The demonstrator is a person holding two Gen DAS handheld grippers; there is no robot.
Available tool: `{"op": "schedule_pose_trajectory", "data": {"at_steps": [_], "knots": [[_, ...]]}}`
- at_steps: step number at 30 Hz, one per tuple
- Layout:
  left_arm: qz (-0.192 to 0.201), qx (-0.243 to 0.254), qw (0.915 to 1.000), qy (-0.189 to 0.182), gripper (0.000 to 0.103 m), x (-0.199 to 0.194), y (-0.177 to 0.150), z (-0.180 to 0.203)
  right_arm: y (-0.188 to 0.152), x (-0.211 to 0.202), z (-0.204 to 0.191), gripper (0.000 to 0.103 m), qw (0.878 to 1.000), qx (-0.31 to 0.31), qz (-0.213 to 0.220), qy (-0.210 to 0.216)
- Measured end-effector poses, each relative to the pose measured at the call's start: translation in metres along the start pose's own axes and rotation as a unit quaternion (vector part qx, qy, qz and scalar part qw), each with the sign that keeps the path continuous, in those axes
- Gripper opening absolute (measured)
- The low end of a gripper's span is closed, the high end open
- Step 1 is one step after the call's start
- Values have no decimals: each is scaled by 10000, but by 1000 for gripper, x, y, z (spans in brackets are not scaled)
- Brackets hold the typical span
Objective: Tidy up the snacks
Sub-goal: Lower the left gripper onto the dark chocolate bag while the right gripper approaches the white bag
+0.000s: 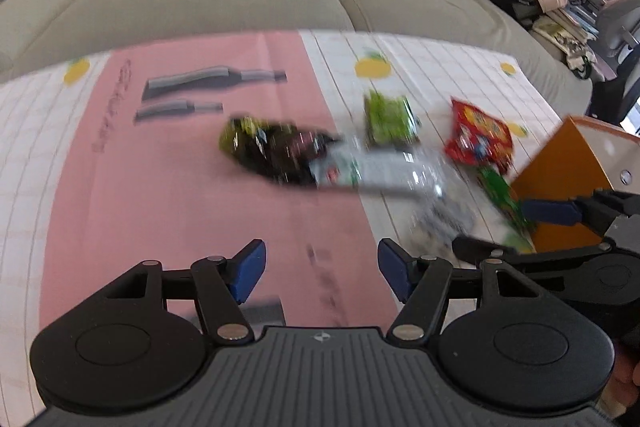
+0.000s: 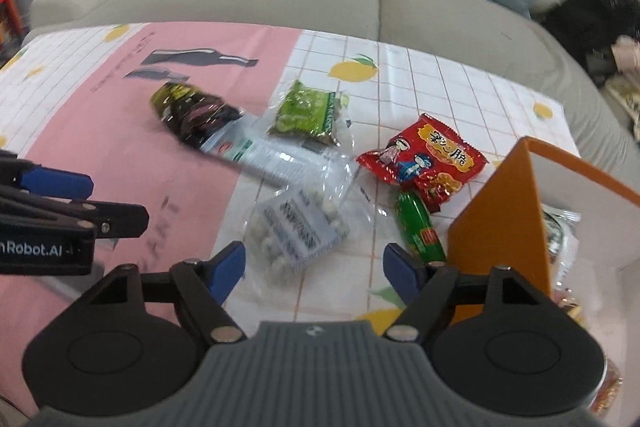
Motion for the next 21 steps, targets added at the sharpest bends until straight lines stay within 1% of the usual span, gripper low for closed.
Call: {"op": "schedule_pose_trajectory", "data": {"at_steps": [3, 5, 7, 9, 11, 15, 17, 18, 21], "knots": [[168, 227, 9996, 70, 76, 10, 15, 3, 13, 14, 1, 75, 9997, 152, -181, -49], [267, 448, 9986, 113, 76, 20, 25, 6, 17, 21, 4, 78, 9988, 363, -332, -59], [328, 742, 9965, 188, 76, 31, 34, 11, 18, 27, 7, 85, 9967, 648, -477, -35], [377, 1050, 9935, 212, 76, 42, 40, 16, 17, 33, 7, 85, 9945, 852, -607, -52], [318, 1252, 9915, 168, 76, 55, 45, 19, 17, 39, 7, 86, 9924, 976, -737, -104], [95, 1411, 9898, 175, 76, 77, 49, 19, 14, 50, 9, 88, 9879, 1216, -954, -110], [-12, 1435, 9895, 164, 77, 86, 49, 18, 14, 52, 10, 91, 9867, 1295, -973, -105], [-16, 1459, 9891, 188, 79, 88, 49, 18, 14, 53, 10, 91, 9865, 1309, -977, -94], [-82, 1481, 9887, 221, 79, 96, 51, 18, 14, 56, 10, 93, 9855, 1370, -1003, -22]]}}
Point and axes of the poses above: each gripper's, at about its wrist camera, not at the fingertips, and x roughly the way its jaws point, z to its right, y to its top, the point moved 1 cm from there along x, roughly the way its jaws point, and after that the axes turned 8 degrees about -x, right-handed, at the moved point
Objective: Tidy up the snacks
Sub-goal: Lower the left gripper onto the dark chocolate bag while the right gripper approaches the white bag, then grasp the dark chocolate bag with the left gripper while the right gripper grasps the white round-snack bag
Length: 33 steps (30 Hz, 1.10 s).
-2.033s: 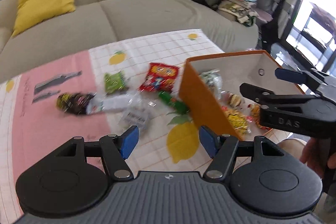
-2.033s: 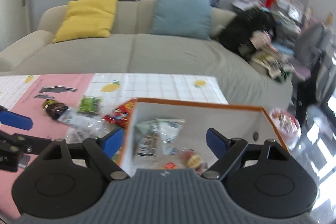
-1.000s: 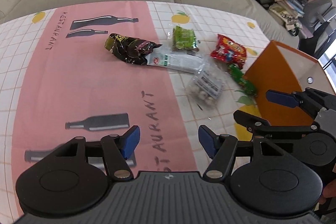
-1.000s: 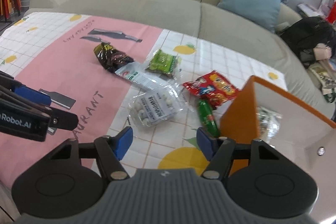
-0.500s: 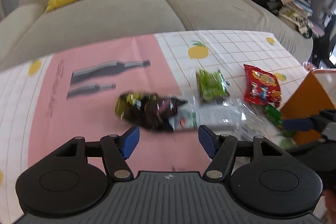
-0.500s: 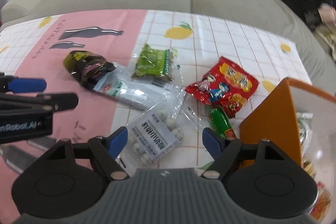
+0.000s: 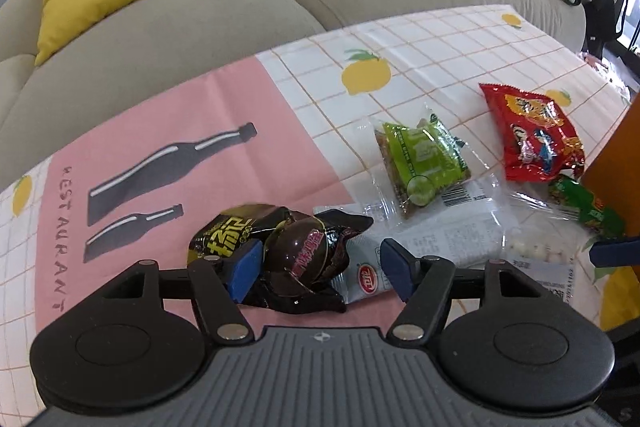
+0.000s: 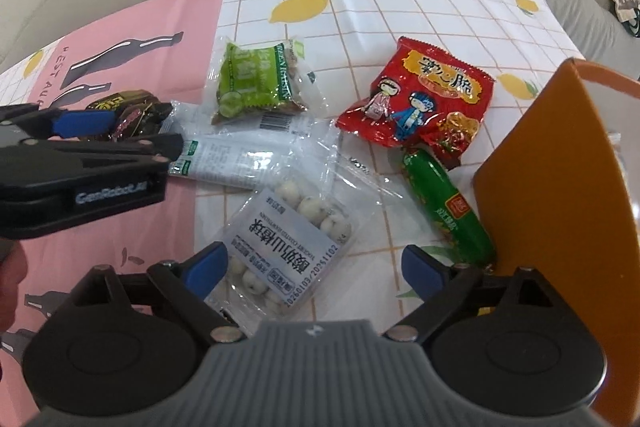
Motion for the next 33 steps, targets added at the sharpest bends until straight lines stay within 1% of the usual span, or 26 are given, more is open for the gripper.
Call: {"op": "schedule_pose_trajectory", "data": {"at_steps": [2, 4, 6, 7, 8, 9, 11, 13, 18, 22, 27, 30, 33], "knots": [[4, -45, 10000, 14, 78, 4, 1, -2, 1, 1, 0, 93, 10000, 13, -17, 59], [4, -154, 9999, 6, 72, 6, 3, -6, 2, 3, -1, 92, 9998, 29, -58, 174], [-3, -174, 9998, 35, 58, 6, 3, -8, 2, 5, -3, 92, 9994, 45, -118, 332], [-16, -130, 9999, 93, 54, 6, 4, -8, 1, 6, -4, 92, 9991, 32, -155, 392], [-49, -68, 9999, 150, 46, 5, 3, -8, 0, 7, -6, 92, 9988, 0, -190, 443], [-75, -38, 9998, 171, 46, 4, 3, -7, -1, 8, -8, 90, 9988, -41, -190, 460], [-186, -131, 9996, 152, 45, 2, 2, -9, -4, 7, -11, 85, 9989, -146, -101, 424], [-255, -211, 9993, 163, 45, -1, 1, -9, -6, 3, -12, 75, 9986, -244, -7, 477], [-547, -427, 9976, 74, 44, -16, -13, -4, -11, -2, -8, 66, 9978, -336, -6, 577], [-812, -647, 9946, -61, 44, -33, -32, 4, -19, -8, -6, 57, 9948, -693, -40, 740], [-1079, -854, 9902, -214, 44, -54, -58, 15, -35, -19, -10, 53, 9851, -1370, -155, 1030], [-1211, -986, 9874, -236, 44, -67, -74, 20, -48, -26, -11, 53, 9785, -1730, -194, 1107], [-1287, -1161, 9844, -289, 44, -80, -91, 22, -59, -31, -10, 53, 9731, -1955, -245, 1191]]}}
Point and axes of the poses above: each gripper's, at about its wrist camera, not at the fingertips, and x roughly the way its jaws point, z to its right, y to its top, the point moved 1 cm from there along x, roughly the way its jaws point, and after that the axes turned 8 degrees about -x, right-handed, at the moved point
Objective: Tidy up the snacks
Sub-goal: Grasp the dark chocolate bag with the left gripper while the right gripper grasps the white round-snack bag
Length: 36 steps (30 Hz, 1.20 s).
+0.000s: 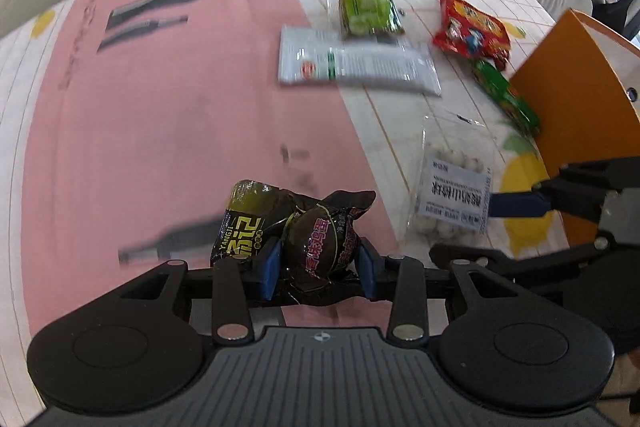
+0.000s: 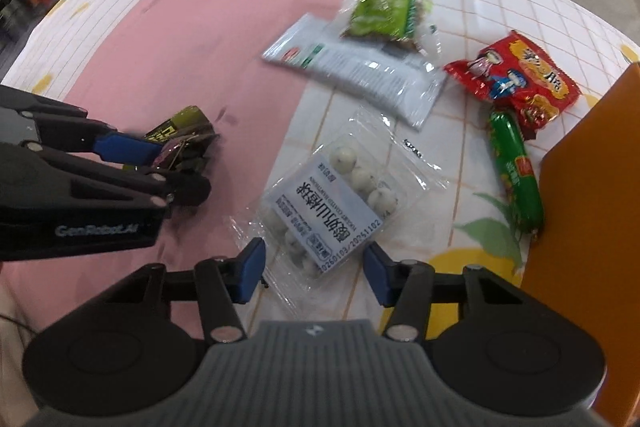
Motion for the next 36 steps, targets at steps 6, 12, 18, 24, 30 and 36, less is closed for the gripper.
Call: {"op": "schedule_pose_trajectory", "data": {"at_steps": [6, 12, 18, 24, 30, 36], "knots": [[200, -379, 9989, -210, 45, -13, -26, -8, -16, -10, -5, 59, 9994, -289, 162, -115], [769, -387, 9960, -257, 56, -20, -39, -15, -25, -21, -8, 73, 9983, -39, 507, -273], [1227, -118, 9921, -229, 63, -30, -41, -11, -35, -31, 0, 73, 9894, 1008, 992, -331], [1082, 278, 9937, -18, 64, -21, -47, 2, -29, -25, 6, 79, 9757, 1917, 1038, -212], [1089, 276, 9935, 177, 64, -8, -48, 0, -20, -4, 5, 81, 9670, 2413, 779, -232], [1191, 299, 9918, 345, 62, -4, -48, 0, -6, 7, -7, 80, 9710, 2160, 774, -673]]}}
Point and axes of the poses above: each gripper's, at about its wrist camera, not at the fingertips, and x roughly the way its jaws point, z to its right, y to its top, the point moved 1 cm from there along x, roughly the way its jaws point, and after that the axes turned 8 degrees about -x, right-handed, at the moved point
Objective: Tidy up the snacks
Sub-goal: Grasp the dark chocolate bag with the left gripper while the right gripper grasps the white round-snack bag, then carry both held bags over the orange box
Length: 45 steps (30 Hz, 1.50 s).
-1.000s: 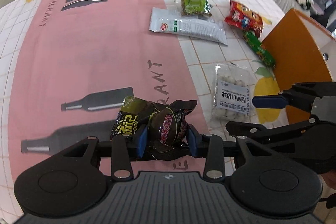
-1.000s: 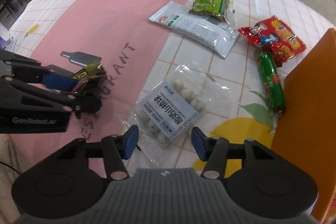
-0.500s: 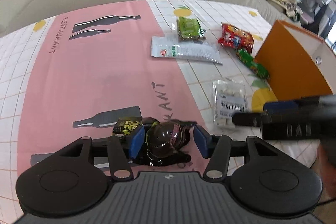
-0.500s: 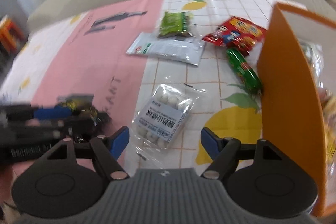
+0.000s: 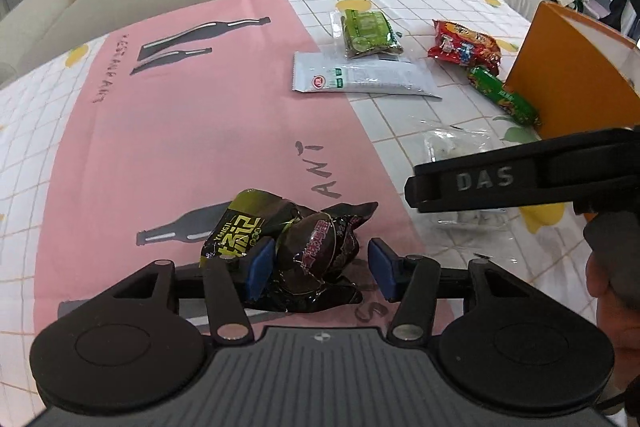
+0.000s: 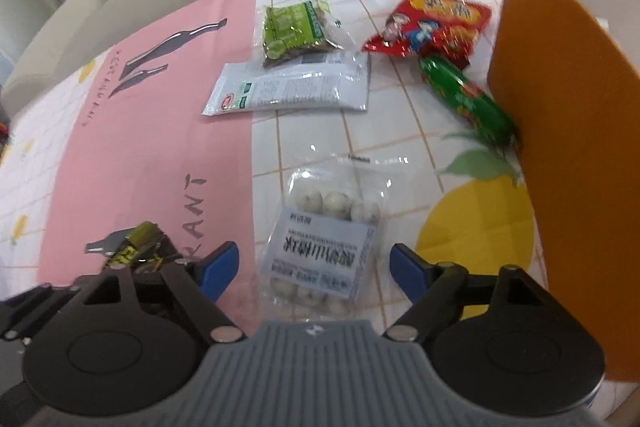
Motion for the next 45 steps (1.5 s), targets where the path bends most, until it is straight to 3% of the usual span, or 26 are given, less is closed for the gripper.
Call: {"op": "schedule_pose_trajectory", "data": {"at_steps": [7, 11, 12, 19, 27, 34, 45], "knots": [[114, 344, 9987, 363, 62, 5, -5, 12, 0, 3, -7, 76, 9985, -433, 63, -338], [119, 271, 9988, 395, 50, 5, -4, 11, -2, 1, -5, 66, 9974, -548, 72, -453], [124, 248, 9987, 435, 45, 5, -4, 10, -2, 0, -4, 65, 9974, -558, 71, -447], [129, -142, 9992, 351, 44, 1, 2, 4, -2, -6, 3, 58, 9982, -587, 16, -135], [169, -917, 9956, -96, 44, -16, 8, -6, -3, -28, 13, 56, 9971, -737, 39, 195], [180, -1604, 9844, -700, 44, -47, 16, -8, -4, -63, 17, 55, 9927, -1106, 248, 411], [351, -1613, 9782, -1263, 44, -99, 40, 26, 2, -137, 47, 54, 9842, -1497, 652, 690]]}}
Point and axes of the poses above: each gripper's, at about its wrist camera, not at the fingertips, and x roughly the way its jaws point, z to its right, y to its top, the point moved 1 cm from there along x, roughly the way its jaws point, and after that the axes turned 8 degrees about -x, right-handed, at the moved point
